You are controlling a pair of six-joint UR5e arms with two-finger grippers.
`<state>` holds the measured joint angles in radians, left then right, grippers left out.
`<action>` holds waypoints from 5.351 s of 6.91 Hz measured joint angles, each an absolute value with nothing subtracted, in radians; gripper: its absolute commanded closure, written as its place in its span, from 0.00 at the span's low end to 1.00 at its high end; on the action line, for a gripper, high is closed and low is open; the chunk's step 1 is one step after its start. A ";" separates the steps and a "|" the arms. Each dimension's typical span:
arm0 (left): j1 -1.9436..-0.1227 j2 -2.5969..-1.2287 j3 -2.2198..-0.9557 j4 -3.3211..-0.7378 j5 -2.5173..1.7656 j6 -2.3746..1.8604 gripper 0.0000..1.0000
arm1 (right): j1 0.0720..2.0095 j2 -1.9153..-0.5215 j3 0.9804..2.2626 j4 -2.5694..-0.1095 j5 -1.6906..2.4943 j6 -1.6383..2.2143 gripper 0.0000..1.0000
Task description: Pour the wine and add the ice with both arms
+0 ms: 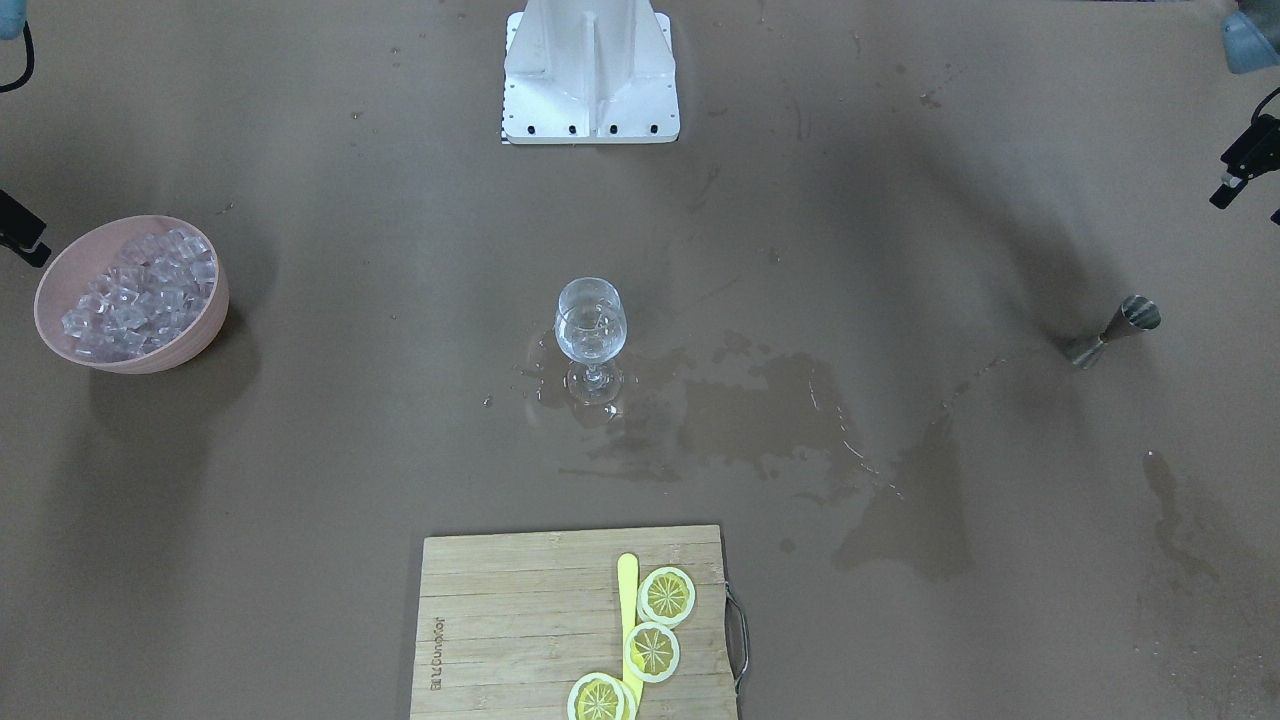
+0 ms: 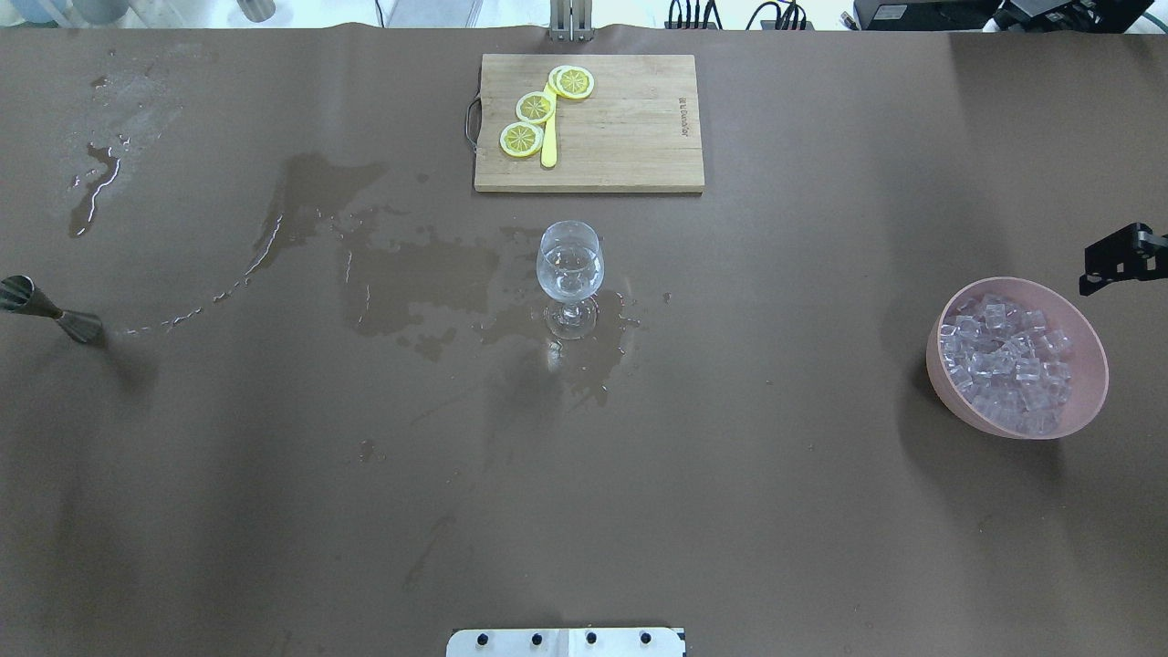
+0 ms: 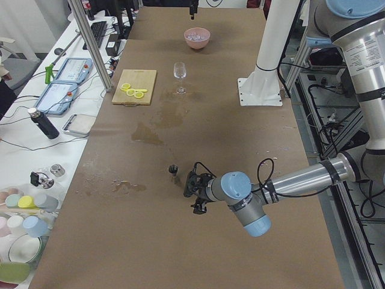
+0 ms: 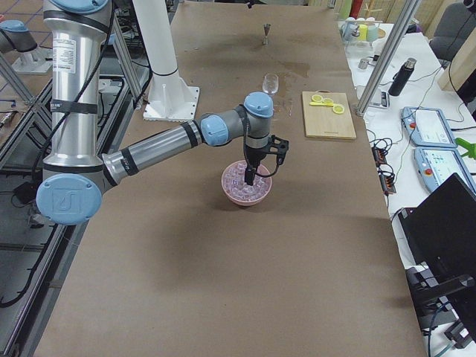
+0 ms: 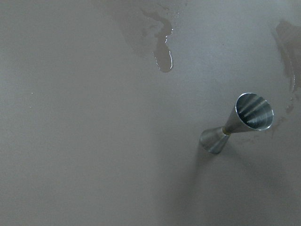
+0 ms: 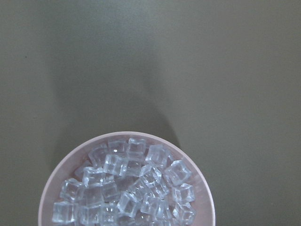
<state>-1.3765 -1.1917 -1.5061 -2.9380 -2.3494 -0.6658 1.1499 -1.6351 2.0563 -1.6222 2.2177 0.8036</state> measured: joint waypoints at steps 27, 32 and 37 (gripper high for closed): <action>-0.711 -1.392 -1.243 -3.412 -1.481 -0.924 0.15 | 1.016 -1.522 1.910 -1.533 2.195 1.049 0.02; -0.693 -1.395 -1.245 -3.417 -1.460 -0.924 0.18 | 0.996 -1.579 1.902 -1.458 2.193 1.060 0.02; -0.697 -1.396 -1.246 -3.418 -1.460 -0.908 0.31 | 0.946 -1.591 1.895 -1.425 2.150 1.109 0.03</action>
<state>-0.6968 -1.3959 -1.2460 -3.4177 -1.4597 -0.9085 0.9459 -1.5911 1.8948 -1.4248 2.1496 1.1091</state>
